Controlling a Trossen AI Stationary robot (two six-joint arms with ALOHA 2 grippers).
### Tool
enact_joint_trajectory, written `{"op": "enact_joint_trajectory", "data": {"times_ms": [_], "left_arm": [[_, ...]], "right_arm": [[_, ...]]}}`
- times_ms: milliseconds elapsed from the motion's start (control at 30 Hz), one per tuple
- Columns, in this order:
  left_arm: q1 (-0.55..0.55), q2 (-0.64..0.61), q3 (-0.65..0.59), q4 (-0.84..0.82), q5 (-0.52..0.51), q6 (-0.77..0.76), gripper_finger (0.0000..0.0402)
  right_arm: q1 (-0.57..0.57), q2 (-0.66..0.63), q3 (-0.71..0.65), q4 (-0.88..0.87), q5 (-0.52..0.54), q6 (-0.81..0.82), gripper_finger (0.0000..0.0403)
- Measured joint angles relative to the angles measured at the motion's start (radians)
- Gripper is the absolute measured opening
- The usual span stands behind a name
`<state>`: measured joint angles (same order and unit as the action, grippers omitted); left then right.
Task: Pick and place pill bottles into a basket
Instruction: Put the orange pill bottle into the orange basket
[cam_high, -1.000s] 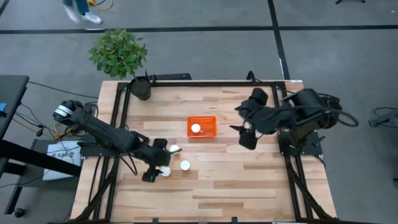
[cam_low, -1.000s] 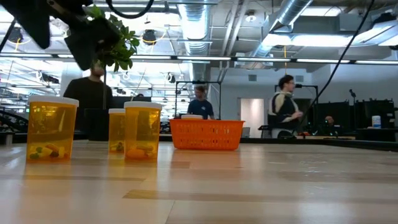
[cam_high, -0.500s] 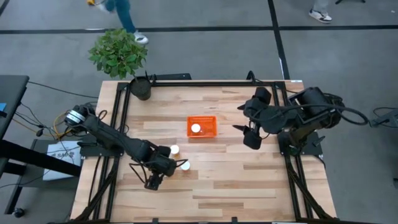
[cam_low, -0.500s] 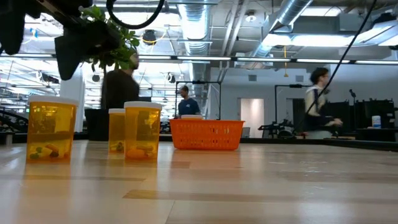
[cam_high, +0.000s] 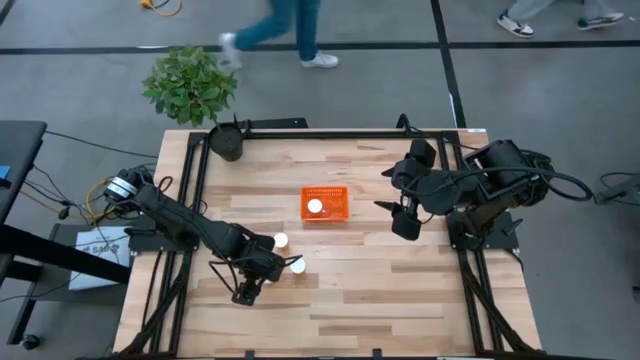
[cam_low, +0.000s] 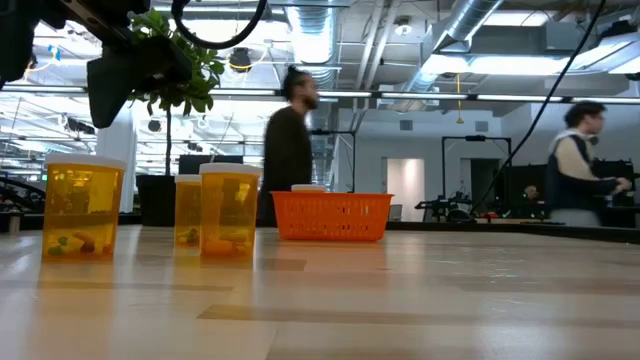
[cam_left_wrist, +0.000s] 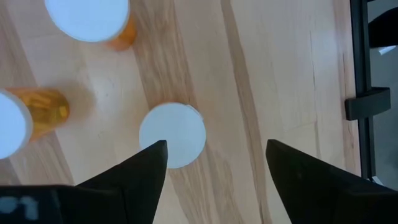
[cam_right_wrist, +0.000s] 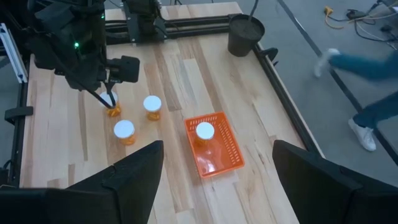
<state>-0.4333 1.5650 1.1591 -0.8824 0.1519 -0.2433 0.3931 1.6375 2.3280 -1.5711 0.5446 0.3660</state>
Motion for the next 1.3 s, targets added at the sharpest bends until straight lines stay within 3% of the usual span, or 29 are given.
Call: {"op": "enact_joint_trajectory", "data": {"times_ms": [333, 867, 1300], "left_arm": [[0.018, 0.000, 0.000, -0.002, -0.082, 0.074, 0.0323], [-0.034, 0.008, -0.037, 0.029, -0.179, 0.015, 0.0326], [-0.034, 0.008, -0.069, 0.055, -0.184, 0.013, 0.0326]], "right_arm": [[-0.001, 0.000, 0.000, 0.000, -0.001, -0.001, 0.0297], [-0.003, 0.000, 0.000, 0.000, -0.003, -0.011, 0.0297], [-0.003, 0.000, 0.000, 0.000, 0.007, -0.019, 0.0297]]}}
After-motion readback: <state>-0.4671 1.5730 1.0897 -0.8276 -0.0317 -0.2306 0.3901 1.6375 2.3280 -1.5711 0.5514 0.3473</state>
